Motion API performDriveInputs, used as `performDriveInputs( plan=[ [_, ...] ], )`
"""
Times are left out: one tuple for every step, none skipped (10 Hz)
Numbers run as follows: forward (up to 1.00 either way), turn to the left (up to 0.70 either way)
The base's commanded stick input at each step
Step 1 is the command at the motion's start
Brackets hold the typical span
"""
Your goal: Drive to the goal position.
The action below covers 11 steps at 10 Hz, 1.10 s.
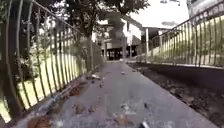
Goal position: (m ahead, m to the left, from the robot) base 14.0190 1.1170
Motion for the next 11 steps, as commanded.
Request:
performDriveInputs(
  plan=[
    [0.50,0.00],
    [0.50,0.00],
    [0.50,0.00],
    [0.50,0.00],
    [0.50,0.00],
    [0.50,0.00],
    [0.50,0.00],
    [0.50,0.00],
    [0.50,0.00],
    [0.50,0.00],
    [0.50,0.00]
  ],
)
